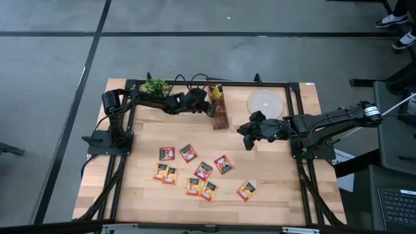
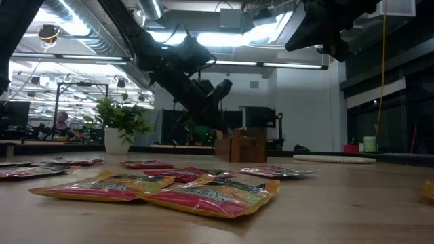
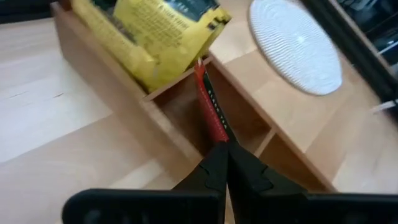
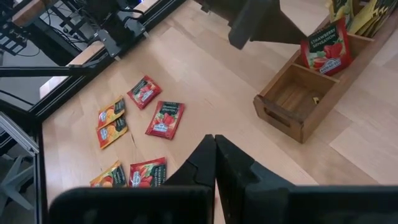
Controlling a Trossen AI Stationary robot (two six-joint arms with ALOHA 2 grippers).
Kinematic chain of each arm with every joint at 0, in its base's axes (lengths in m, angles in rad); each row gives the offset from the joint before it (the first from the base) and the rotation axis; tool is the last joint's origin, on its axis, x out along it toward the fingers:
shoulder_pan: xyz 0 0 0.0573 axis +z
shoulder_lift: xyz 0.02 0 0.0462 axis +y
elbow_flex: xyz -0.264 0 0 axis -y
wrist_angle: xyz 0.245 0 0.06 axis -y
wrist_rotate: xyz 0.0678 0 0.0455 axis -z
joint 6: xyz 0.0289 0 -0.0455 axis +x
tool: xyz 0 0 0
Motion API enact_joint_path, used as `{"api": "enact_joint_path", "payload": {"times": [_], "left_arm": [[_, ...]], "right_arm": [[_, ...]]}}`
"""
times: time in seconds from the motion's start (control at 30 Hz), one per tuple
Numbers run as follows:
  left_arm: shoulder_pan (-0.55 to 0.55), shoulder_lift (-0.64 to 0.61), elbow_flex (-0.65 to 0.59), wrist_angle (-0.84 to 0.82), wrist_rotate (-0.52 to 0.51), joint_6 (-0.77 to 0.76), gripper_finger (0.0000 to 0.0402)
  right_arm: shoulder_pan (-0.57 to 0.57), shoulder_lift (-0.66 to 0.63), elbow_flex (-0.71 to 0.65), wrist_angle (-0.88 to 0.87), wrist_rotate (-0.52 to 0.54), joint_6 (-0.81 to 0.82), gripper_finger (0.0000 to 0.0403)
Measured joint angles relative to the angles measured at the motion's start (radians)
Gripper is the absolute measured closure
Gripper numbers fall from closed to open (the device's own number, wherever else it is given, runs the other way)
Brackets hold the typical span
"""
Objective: Pick & Place Tea
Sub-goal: Put the red tea bag into the middle section of the wooden organizer
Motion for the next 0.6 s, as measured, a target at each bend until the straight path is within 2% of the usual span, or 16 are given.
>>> {"api": "enact_joint_path", "payload": {"times": [0.6], "left_arm": [[-0.006,0.008,0.0,0.057,0.01,-0.067,0.04]], "right_arm": [[0.0,0.0,0.0,0.001,0.0,0.0,0.0393]]}}
